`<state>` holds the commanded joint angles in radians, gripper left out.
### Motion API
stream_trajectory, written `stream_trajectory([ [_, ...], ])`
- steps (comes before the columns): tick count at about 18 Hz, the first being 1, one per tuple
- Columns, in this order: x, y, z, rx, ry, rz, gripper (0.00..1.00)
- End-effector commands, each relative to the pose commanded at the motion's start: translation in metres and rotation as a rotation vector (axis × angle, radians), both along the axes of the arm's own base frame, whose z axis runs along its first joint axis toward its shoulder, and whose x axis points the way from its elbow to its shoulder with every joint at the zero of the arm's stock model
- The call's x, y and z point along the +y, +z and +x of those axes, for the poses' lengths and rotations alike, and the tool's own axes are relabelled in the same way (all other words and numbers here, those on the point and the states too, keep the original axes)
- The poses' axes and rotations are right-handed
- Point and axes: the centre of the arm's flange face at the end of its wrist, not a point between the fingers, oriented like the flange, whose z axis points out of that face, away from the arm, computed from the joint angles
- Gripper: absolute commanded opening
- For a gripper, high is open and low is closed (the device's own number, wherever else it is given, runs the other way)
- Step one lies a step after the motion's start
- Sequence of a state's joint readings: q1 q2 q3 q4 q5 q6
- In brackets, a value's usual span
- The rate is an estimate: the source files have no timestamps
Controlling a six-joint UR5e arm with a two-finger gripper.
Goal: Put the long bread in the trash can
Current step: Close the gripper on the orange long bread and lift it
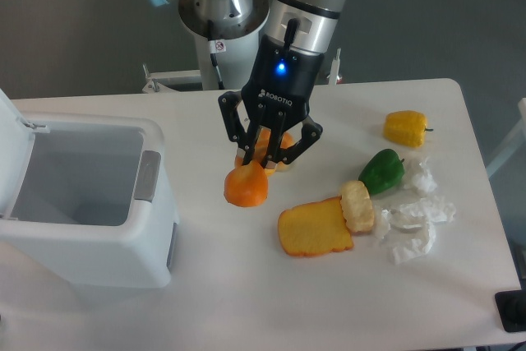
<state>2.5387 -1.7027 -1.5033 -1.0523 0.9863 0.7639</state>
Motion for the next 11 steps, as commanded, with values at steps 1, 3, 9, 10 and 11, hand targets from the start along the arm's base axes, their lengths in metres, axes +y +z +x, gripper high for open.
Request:
stream_trajectory([
  [1, 0.0004, -0.0009, 0.0007, 0.0, -0.001, -0.002, 0.21],
  [3, 0.0002, 0.0001, 0.0013, -0.001, 0.0, 0.0, 0.21],
  [9, -0.0001, 0.0017, -0.0003, -0.024, 0.013, 0.014, 0.21],
  [10, -0.0001, 0.0037, -0.0006, -0.038, 0.023, 0.022, 0.21],
  [11, -0.0022, 0.0087, -0.0031, -0.046, 0.033, 0.037, 0.21],
])
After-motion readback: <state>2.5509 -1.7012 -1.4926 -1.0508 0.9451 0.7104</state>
